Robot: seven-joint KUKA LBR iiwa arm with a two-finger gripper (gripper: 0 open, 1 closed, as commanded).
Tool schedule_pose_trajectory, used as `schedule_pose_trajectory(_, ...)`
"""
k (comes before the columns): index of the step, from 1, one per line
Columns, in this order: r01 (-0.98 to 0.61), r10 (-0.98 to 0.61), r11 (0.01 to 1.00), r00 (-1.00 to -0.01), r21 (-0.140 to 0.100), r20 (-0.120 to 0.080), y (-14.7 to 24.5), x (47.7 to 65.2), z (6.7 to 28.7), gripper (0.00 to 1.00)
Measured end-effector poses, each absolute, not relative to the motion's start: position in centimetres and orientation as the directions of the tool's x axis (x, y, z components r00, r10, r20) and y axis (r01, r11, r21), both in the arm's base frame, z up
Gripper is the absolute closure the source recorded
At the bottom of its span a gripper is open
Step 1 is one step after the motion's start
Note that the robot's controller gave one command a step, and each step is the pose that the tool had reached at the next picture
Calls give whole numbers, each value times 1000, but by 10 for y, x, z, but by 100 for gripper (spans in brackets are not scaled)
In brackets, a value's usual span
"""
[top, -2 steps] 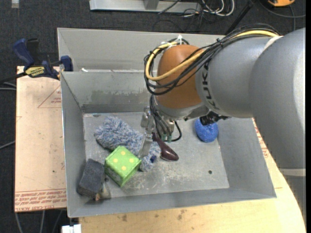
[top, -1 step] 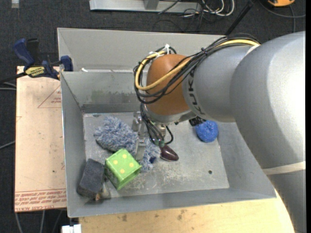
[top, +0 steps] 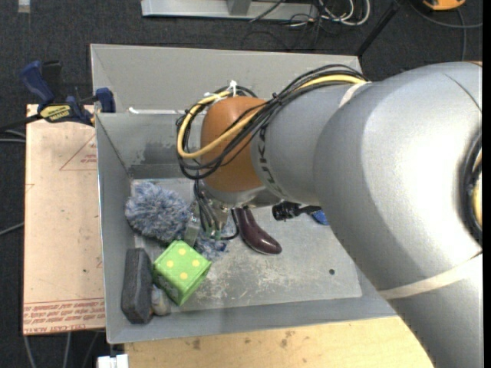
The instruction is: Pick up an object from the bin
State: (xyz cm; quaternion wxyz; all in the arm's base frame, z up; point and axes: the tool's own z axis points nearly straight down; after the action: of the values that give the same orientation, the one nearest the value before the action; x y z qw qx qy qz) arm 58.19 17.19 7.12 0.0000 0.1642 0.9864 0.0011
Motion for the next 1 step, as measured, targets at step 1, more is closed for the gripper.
schedule_pose_trajectory(1,324,324,946,-946,2,0,172,582,71,100)
